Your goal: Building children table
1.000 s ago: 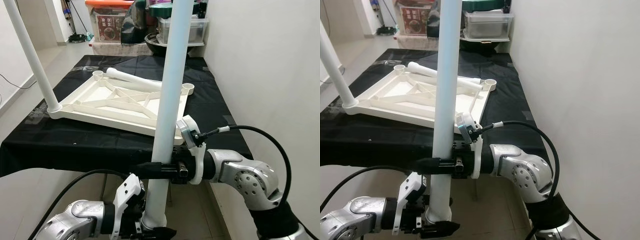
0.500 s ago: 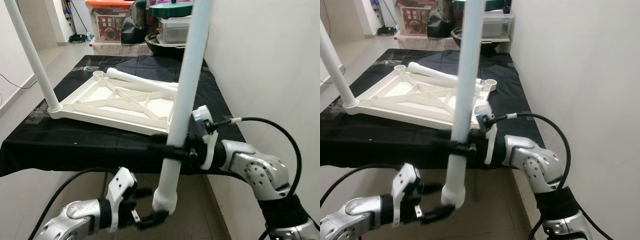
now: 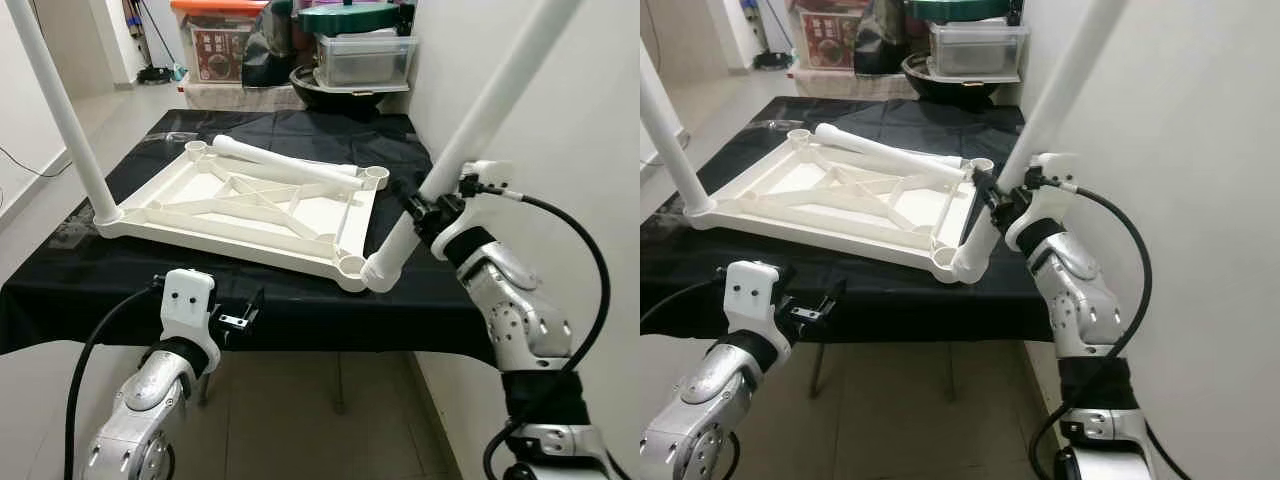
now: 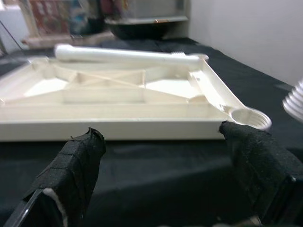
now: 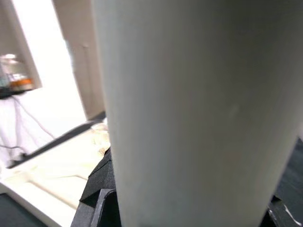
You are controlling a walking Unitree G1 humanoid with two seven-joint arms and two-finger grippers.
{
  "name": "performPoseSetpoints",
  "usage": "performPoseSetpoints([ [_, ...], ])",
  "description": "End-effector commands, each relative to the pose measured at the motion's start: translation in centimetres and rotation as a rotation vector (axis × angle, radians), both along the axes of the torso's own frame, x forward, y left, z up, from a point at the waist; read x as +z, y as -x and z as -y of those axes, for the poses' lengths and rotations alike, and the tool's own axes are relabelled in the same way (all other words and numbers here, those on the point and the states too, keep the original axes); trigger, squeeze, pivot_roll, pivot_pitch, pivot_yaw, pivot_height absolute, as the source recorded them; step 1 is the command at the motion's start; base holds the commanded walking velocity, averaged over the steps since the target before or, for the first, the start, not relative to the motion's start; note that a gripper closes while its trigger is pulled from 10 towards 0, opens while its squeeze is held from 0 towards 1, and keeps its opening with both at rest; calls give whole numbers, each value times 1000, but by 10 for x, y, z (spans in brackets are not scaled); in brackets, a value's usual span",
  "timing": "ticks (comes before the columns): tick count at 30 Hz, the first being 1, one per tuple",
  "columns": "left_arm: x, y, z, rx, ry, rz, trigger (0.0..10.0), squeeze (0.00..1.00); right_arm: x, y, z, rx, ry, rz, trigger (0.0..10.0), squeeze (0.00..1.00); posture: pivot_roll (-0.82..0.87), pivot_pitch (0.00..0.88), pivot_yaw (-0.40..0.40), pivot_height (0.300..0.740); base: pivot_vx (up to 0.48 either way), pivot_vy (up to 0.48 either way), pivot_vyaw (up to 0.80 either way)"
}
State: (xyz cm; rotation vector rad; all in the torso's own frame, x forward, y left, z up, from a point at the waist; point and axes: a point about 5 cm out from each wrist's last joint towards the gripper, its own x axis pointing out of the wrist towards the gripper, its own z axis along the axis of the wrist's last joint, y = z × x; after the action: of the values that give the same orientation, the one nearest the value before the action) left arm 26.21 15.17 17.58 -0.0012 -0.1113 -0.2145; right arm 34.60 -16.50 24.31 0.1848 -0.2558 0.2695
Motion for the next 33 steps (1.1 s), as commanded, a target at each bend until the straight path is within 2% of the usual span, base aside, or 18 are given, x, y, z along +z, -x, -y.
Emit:
performPoseSetpoints([
  [1, 1, 1, 0, 30, -4, 19, 10000, 0, -2, 3, -3, -21, 7, 19, 10000, 0, 64, 15, -30, 740, 289, 0, 0],
  [9, -5, 2, 3, 57, -20, 21, 10000, 0, -3, 1, -15, -24, -12, 44, 10000, 0, 62, 11, -32, 740, 349, 0, 0],
  [21, -6, 2, 5, 70, -6, 22, 10000, 0, 5, -1, -18, -39, -24, 89, 10000, 0, 62, 9, -35, 740, 375, 0, 0],
  [33, -7, 0, 5, 85, -5, 14, 10000, 0, 9, -5, -16, -17, -25, 97, 10000, 0, 59, 24, -42, 740, 0, 0, 0],
])
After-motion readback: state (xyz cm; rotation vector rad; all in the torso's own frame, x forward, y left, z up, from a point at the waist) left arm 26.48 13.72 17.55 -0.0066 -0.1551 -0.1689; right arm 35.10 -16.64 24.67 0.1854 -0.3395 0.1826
